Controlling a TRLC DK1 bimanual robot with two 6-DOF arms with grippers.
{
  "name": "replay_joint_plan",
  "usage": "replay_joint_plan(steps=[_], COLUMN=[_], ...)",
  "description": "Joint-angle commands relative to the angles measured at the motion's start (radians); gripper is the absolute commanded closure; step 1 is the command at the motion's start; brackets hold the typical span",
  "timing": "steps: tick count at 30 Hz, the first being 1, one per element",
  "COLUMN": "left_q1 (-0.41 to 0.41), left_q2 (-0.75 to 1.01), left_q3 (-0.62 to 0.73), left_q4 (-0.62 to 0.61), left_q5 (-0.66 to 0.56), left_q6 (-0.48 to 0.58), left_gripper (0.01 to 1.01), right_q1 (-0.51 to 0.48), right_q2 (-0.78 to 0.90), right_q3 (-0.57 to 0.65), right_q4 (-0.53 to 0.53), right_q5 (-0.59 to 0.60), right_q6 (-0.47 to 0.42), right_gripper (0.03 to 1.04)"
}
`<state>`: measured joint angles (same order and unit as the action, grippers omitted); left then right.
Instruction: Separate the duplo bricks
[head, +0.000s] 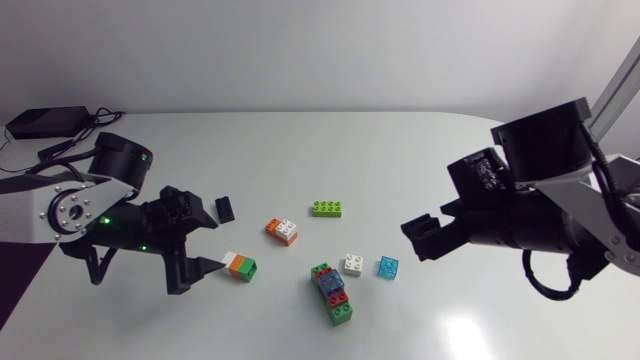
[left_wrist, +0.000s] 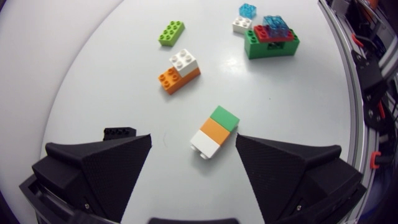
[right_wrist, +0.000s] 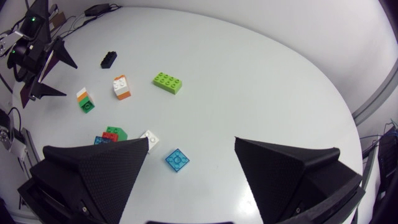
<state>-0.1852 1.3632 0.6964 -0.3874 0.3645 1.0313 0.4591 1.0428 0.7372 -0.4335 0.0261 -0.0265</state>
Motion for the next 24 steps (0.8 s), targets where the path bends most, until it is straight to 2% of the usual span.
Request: replay_joint_plan(steps=[1,6,8,9,16,20,24], left_q1=[0.010,0.038,0.043,0.046,0.059,0.050,0.049], left_q2=[0.051,0.129,0.157,0.172,0.244,0.312,0.372], left_q3=[-0.020,0.017,0.038,0.049,0.143,0.186,0.224], left_q4=[-0.011,-0.042,-0.065,-0.076,-0.151,-0.156,-0.162], left_q5=[0.027,0.073,0.079,0.079,0.106,0.106,0.106], left_q6=[0.142,0.271,0.320,0.337,0.421,0.447,0.481], left_gripper=[0.084,0.087,0.087,0.087,0.105,0.118,0.120], right_q1=[0.044,0.119,0.151,0.162,0.165,0.130,0.139], right_q2=[0.023,0.057,0.059,0.059,0.085,0.125,0.169], right_q3=[0.041,0.077,0.083,0.083,0.090,0.111,0.136], right_q4=[-0.047,-0.113,-0.129,-0.132,-0.137,-0.134,-0.106], right_q5=[-0.005,-0.020,-0.020,-0.022,-0.106,-0.239,-0.241], right_q6=[-0.043,-0.167,-0.277,-0.302,-0.357,-0.371,-0.374], right_gripper=[0.07,0.07,0.07,0.07,0.07,0.07,0.07])
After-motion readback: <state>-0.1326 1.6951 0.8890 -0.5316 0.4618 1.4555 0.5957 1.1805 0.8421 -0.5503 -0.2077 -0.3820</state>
